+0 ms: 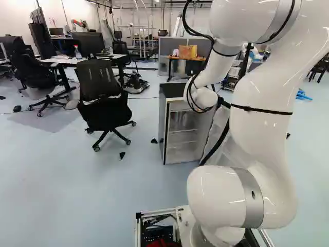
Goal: Grab a drink from the fridge
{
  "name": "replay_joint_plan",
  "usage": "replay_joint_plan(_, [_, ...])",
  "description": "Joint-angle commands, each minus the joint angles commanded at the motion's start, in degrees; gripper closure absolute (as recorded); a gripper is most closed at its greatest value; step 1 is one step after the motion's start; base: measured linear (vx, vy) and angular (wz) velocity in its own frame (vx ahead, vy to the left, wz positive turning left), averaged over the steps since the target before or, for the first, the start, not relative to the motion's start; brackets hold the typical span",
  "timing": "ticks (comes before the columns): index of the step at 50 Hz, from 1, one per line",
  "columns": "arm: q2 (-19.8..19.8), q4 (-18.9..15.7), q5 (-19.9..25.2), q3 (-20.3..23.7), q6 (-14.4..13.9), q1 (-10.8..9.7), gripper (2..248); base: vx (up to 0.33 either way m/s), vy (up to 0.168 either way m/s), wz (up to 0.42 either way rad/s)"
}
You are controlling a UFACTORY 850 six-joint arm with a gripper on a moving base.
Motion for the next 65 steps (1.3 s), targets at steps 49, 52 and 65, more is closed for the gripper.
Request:
replay_joint_plan(49, [-6.8,0.0,-4.2,-8.5,0.0,1.6,154,0.000,0.000,0.000])
replay_joint_plan(52, [-7.2,0.0,-4.5,-9.0,0.0,1.6,154,0.000,0.000,0.000])
replay_joint_plan(65, [-9.0,0.0,-4.9,-11.4,0.0,2.0,154,0.000,0.000,0.000])
